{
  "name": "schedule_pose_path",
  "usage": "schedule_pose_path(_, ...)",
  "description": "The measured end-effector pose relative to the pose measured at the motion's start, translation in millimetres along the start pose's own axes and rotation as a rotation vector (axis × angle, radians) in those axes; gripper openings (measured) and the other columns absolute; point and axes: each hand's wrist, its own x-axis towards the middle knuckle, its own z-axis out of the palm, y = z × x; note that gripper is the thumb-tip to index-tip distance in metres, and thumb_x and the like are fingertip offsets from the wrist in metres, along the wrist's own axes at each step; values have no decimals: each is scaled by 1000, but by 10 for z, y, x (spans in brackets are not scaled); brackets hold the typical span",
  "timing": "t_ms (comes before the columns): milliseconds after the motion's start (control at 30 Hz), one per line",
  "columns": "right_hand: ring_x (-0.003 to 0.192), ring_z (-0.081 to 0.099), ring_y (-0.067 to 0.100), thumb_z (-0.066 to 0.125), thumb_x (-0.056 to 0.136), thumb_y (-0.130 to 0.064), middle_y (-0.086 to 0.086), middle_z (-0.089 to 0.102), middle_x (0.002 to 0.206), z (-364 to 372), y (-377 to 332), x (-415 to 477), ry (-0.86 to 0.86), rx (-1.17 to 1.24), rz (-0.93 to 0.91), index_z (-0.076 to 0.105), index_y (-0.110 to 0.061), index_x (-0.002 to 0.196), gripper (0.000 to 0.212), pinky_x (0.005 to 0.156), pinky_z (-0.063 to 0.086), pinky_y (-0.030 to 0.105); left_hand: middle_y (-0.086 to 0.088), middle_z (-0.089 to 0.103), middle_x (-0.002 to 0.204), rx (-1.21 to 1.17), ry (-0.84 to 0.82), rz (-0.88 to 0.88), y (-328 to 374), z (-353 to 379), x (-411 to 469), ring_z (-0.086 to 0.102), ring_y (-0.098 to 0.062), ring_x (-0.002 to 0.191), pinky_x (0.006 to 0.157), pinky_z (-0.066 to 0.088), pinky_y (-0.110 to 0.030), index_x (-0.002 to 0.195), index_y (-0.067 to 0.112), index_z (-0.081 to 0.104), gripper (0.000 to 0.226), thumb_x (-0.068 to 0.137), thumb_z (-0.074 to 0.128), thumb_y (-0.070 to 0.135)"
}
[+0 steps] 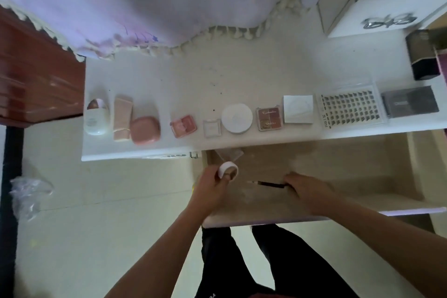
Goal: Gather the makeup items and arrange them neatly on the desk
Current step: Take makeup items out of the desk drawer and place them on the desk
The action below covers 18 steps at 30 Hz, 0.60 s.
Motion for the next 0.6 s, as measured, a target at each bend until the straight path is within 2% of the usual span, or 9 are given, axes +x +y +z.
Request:
schedule_pose_path(67, 85, 60, 19, 50, 98, -31, -3, 63, 96, -190, -230, -69, 120, 114, -35, 61, -21, 102, 15, 75, 46, 35, -4, 62, 88, -64, 94, 39, 35, -367, -19, 59, -21, 81, 71, 50, -36, 92, 10, 60, 18, 88, 67, 26)
schedule_pose_path(133, 77, 58, 13, 59, 94, -31, -13, 58, 84, -398, -485, -73, 241, 208, -83, 62, -25, 94, 7, 67, 41, 26, 1, 66, 83, -160, 184, 48, 107, -741, -12, 63, -17, 77, 72, 53, -29, 90, 14, 64, 12, 83, 73, 18)
schedule_pose_path(200, 73, 56, 8, 64, 92, -26, -16, 54, 80, -641, -810, 19, 352, 269, -133, 62, -29, 88, 5, 63, 35, 16, 5, 64, 77, -270, 247, 16, 165, -1148, 42, 62, -11, 71, 70, 52, -20, 92, 17, 64, 17, 80, 75, 10)
schedule_pose_path(233, 74, 57, 8, 65, 91, -24, -16, 56, 81, -746, -953, 100, 399, 285, -143, 63, -28, 89, 5, 63, 35, 15, 3, 64, 77, -321, 265, -5, 182, -1320, 93, 63, -14, 72, 72, 54, -24, 91, 18, 63, 19, 80, 75, 8)
schedule_pose_path(300, 79, 60, 10, 63, 91, -28, -11, 63, 86, -985, -1280, 305, 467, 301, -110, 69, -26, 96, 7, 64, 38, 21, -4, 65, 81, -383, 297, -25, 147, -1661, 253, 67, -29, 81, 81, 57, -41, 92, 21, 63, 22, 79, 75, 9)
schedule_pose_path(367, 81, 60, 10, 62, 92, -33, -11, 66, 86, -1225, -1564, 520, 491, 339, -47, 71, -29, 98, 11, 64, 40, 24, -8, 66, 83, -392, 328, -37, 101, -1944, 433, 67, -37, 87, 85, 55, -50, 97, 21, 63, 21, 82, 74, 11)
schedule_pose_path(400, 81, 60, 10, 62, 91, -34, -12, 65, 85, -1343, -1707, 628, 498, 366, -25, 71, -29, 97, 12, 65, 41, 25, -10, 67, 82, -388, 353, -34, 82, -2080, 531, 67, -37, 84, 84, 55, -50, 98, 20, 64, 20, 83, 73, 12)
schedule_pose_path(533, 77, 59, 12, 64, 90, -31, -12, 62, 75, -1721, -2273, 1121, 508, 477, 28, 70, -25, 88, 9, 62, 42, 25, -10, 63, 80, -387, 360, -33, 53, -2630, 993, 61, -25, 63, 67, 52, -37, 101, 2, 67, 18, 84, 70, 7)
schedule_pose_path(600, 77, 60, 15, 65, 90, -29, -10, 61, 71, -1812, -2510, 1382, 472, 500, 72, 68, -22, 84, 9, 63, 41, 26, -11, 66, 83, -353, 334, -53, 12, -2818, 1269, 65, -30, 71, 71, 53, -37, 104, 0, 68, 26, 80, 74, 11)
